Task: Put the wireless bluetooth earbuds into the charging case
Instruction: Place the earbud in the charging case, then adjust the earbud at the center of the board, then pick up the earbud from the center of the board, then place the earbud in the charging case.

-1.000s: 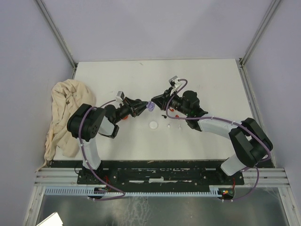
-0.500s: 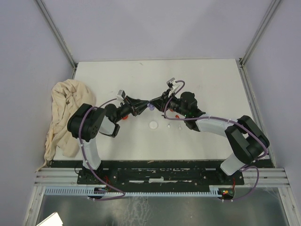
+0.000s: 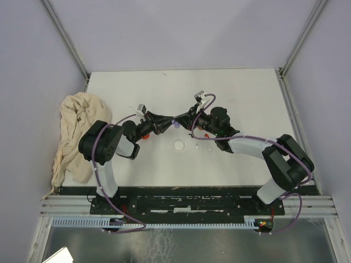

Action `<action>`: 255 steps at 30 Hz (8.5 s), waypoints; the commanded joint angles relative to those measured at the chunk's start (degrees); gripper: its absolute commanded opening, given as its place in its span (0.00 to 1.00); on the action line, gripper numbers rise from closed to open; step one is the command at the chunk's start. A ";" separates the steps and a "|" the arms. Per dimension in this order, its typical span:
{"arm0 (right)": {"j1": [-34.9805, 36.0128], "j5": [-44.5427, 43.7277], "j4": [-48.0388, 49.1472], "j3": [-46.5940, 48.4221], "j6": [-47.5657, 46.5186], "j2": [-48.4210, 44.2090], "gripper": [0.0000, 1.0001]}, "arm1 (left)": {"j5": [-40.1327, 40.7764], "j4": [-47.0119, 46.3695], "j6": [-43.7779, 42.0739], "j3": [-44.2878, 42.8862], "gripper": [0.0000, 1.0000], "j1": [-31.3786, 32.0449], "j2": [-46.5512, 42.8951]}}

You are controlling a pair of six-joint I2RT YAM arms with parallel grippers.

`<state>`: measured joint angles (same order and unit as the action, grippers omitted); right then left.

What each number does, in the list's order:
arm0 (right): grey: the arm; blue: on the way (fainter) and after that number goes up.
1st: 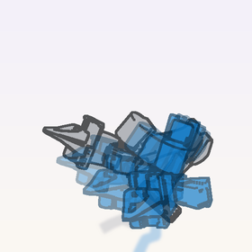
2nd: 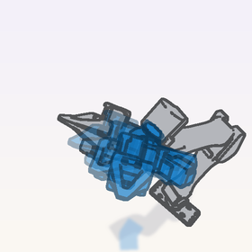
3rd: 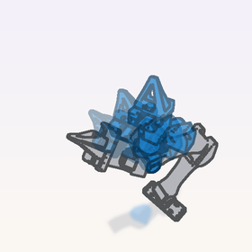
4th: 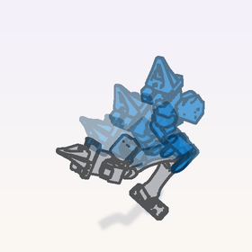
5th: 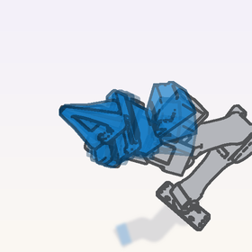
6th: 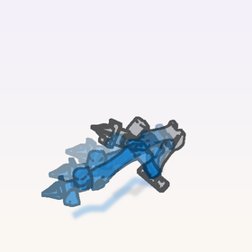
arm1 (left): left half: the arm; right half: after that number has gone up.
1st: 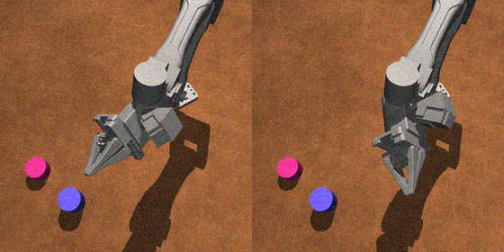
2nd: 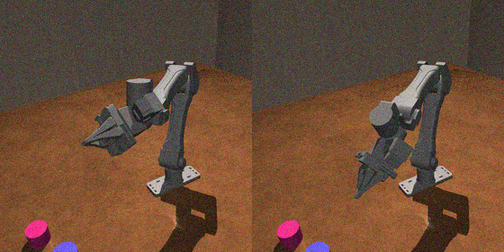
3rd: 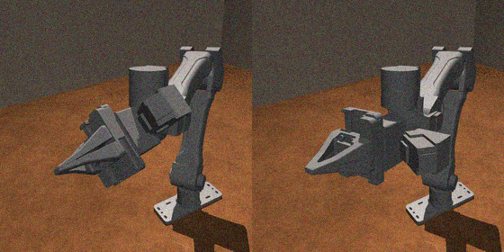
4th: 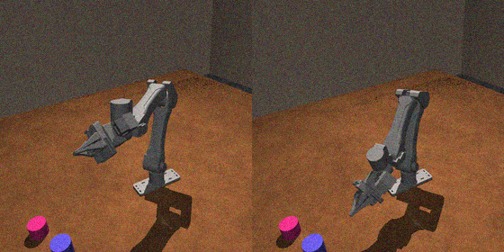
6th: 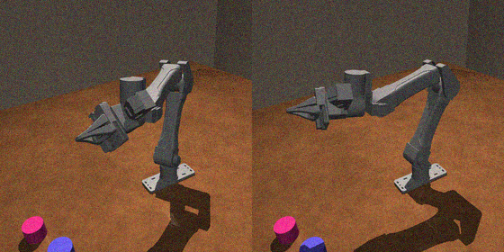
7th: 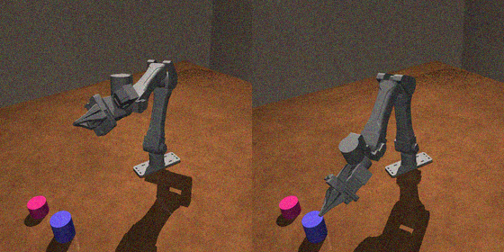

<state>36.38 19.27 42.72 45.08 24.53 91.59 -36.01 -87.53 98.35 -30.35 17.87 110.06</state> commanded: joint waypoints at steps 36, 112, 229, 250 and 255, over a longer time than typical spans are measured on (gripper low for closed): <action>0.12 -9.69 -6.16 -1.57 -4.69 -11.74 0.70 | 0.50 -11.61 1.17 0.11 0.03 0.15 -2.97; -12.52 -38.24 -76.78 45.09 -4.91 30.15 0.91 | -2.57 -11.54 -0.61 2.97 0.03 -6.40 -1.20; 0.63 5.07 19.77 -3.29 -24.45 -0.01 0.02 | -2.79 -11.55 8.09 -5.72 0.03 -0.81 3.80; 1.73 1.89 12.43 -2.72 -32.05 1.15 0.02 | -4.44 -11.53 8.05 -4.83 0.03 -0.79 1.56; 1.68 1.44 12.21 -2.63 -32.44 1.44 0.02 | -4.68 -11.55 7.74 -4.48 0.03 -0.73 1.15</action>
<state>37.87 21.65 53.65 41.30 -7.01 92.77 -39.35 -87.55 104.77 -34.85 16.86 113.93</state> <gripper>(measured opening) 0.050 0.305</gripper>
